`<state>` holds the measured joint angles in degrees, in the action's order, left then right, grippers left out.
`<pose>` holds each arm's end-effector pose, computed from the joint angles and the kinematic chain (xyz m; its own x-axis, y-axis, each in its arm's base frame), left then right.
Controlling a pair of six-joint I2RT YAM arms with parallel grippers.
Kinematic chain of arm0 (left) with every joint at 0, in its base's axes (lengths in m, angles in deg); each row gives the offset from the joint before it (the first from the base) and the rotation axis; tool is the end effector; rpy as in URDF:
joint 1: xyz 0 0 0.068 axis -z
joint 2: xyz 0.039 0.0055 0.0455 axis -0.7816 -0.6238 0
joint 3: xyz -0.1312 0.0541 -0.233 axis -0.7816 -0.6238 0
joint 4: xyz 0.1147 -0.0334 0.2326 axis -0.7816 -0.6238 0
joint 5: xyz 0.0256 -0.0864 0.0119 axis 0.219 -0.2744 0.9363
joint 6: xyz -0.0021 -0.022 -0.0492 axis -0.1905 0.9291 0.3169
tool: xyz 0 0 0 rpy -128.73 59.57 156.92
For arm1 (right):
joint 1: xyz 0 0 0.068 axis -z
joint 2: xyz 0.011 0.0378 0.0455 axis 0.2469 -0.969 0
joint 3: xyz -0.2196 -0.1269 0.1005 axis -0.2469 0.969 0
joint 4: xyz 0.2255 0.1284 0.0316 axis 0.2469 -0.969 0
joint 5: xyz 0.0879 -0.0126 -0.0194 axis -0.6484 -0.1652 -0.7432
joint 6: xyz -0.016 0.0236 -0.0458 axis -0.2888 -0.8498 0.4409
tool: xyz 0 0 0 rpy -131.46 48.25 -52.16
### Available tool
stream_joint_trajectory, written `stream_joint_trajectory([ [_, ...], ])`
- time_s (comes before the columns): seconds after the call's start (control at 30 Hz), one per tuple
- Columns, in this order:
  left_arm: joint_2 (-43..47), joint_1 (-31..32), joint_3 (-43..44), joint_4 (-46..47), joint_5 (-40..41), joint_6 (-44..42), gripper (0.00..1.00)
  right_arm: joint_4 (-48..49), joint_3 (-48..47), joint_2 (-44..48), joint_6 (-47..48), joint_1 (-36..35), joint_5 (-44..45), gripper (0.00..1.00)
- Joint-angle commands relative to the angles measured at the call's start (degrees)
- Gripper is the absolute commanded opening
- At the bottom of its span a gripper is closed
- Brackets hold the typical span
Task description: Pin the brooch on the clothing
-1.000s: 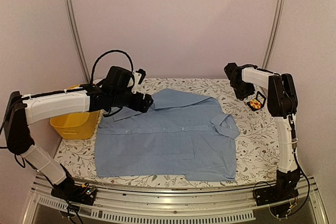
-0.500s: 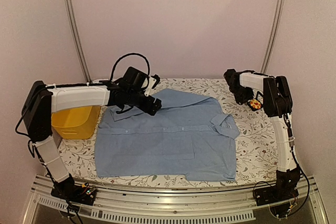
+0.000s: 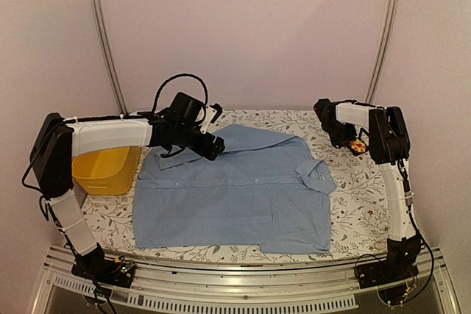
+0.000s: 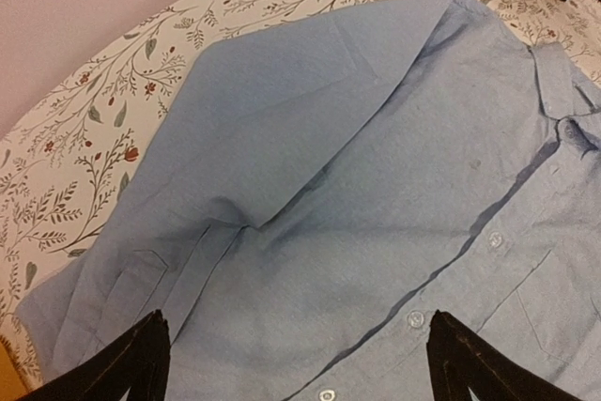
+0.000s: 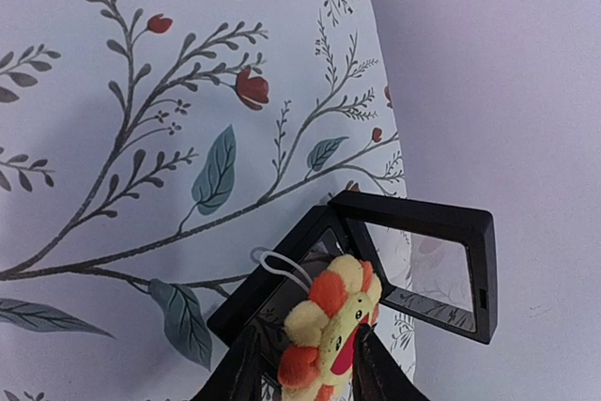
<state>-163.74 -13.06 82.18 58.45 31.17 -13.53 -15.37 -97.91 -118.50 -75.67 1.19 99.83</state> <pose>0.3140 -0.2439 0.2339 -0.5600 0.4006 -0.7252 0.5431 0.8385 0.0438 0.4838 0.0842 0.1274 -0.9416 -0.1318 -0.3097 0.1444 0.6731 -0.7253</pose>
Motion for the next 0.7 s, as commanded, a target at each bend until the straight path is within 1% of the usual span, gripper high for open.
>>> stream_joint_trajectory([
  [0.0, -0.79, -0.90, 0.35, 0.81, -1.39, -0.07, 0.95, -1.50, 1.63, 0.51, -1.77, 0.05, 2.28, 0.32],
  [0.17, -0.79, -0.99, 0.23, 0.84, -1.68, -0.13, 0.95, -1.84, 2.69, 1.02, -2.56, 0.17, 2.64, 0.31],
  [0.33, -0.60, -1.17, 0.08, 0.87, -1.83, -0.24, 0.95, -1.35, 2.77, 0.62, -1.65, 0.17, 4.15, 0.26],
  [0.43, -0.27, -1.22, -0.29, 1.22, -2.21, -0.33, 0.95, -1.38, 2.73, 0.51, -1.22, 0.36, 4.97, 0.21],
  [0.5, -0.09, -1.26, -0.46, 1.32, -2.39, -0.33, 0.95, -1.23, 2.73, 0.67, -1.04, 0.43, 5.11, 0.16],
  [0.6, -0.03, -1.38, -0.48, 1.33, -2.39, -0.33, 0.95, -1.07, 2.73, 1.64, -0.96, 0.73, 3.58, 0.00],
  [0.67, 0.23, -1.42, -0.60, 1.40, -2.76, -0.32, 0.95, -1.27, 2.75, 3.31, -1.33, 0.72, 2.04, 0.00],
])
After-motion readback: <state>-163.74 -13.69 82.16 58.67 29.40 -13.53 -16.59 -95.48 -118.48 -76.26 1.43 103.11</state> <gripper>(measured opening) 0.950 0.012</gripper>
